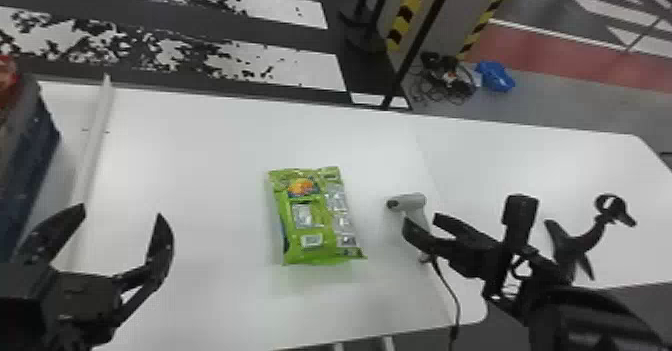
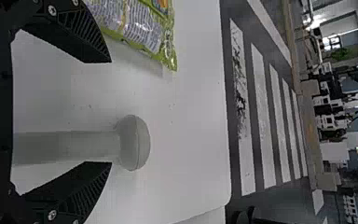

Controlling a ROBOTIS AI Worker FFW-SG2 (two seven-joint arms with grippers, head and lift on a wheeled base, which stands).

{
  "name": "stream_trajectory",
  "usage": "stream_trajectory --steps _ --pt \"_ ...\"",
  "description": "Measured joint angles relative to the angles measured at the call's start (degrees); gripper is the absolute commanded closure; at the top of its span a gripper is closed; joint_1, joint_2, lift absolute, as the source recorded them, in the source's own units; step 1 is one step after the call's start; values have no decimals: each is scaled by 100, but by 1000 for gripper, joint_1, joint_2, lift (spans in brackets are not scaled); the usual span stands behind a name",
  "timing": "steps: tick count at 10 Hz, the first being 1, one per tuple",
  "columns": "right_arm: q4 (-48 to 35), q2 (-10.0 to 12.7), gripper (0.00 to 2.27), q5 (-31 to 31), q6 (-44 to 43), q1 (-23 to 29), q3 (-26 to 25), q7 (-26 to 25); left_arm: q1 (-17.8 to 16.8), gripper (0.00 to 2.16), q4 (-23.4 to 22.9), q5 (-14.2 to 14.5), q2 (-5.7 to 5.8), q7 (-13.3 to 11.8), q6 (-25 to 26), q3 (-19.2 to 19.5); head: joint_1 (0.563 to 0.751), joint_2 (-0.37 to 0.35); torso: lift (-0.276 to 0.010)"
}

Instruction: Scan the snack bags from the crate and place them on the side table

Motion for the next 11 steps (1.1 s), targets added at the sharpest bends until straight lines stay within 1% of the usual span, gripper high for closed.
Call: stream_trajectory --steps 2,3,5,8,10,11 --pt "-113 14 127 -277 322 34 -28 450 -4 83 9 0 0 14 0 0 695 -350 -94" --pt "-118 10 127 -296 360 29 71 594 -5 83 12 0 0 14 0 0 695 -350 -94" --pt "-23 -42 127 -154 378 -69 399 836 -10 83 29 0 0 13 0 0 695 -307 -94" --pt "250 -137 127 242 361 -275 999 990 -13 83 28 0 0 13 -14 0 695 -260 -94" --pt "336 -156 127 348 360 -342 1224 1086 -5 83 19 0 0 14 -13 0 695 -234 -94" --pt "363 -156 171 387 360 -368 1297 1101 -5 83 18 0 0 13 -5 -2 695 -225 -94"
